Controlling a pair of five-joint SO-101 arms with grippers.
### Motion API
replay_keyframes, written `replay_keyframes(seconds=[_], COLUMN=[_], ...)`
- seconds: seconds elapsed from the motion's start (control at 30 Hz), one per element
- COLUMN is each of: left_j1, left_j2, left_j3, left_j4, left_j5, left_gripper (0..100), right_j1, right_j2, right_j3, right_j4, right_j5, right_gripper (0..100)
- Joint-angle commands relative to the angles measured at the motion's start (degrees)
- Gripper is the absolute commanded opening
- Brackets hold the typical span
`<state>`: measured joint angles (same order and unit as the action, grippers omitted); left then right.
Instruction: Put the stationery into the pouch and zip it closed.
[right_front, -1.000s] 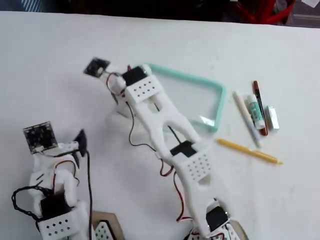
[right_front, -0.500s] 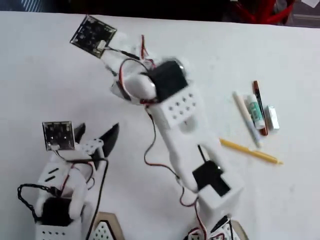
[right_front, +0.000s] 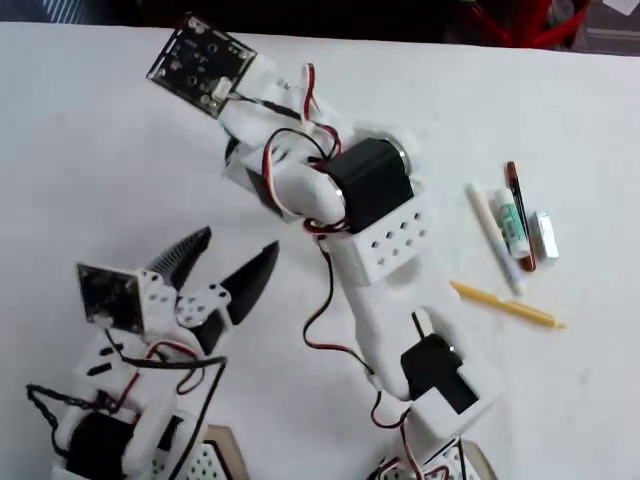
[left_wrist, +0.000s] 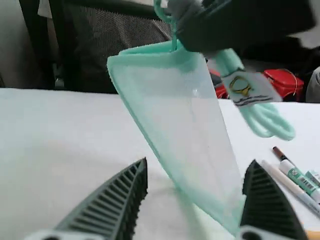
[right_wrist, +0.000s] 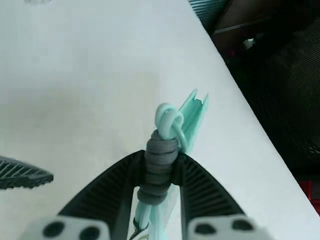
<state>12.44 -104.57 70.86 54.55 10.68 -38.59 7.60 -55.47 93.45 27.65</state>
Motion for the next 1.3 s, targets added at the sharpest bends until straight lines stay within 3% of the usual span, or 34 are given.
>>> replay_keyframes(seconds=[0.0,0.43,0.77,0.97,1.27], left_j1=[2.68,3.38,0.22,-6.73,-14.99], left_j2=[0.57,30.55,35.91,35.91,35.82], left_j3=[-6.51,-18.64,-14.42,-12.31,-12.75], left_j4=[-1.85,-9.67,-20.22,-17.41,-4.92], left_j5=[0.35,0.62,0.70,0.26,0.62], left_gripper=[30,30,29,29,30], right_j1=[0.66,1.19,3.56,5.85,11.21], right_j2=[-3.12,-3.30,-3.21,-2.95,-2.95], right_j3=[-4.31,-17.41,-17.41,-17.41,-17.41], right_j4=[-4.62,0.13,4.35,4.70,4.97], right_j5=[-6.68,-7.30,-7.47,-7.47,-7.38], right_gripper=[1.7,1.7,1.7,1.7,1.7])
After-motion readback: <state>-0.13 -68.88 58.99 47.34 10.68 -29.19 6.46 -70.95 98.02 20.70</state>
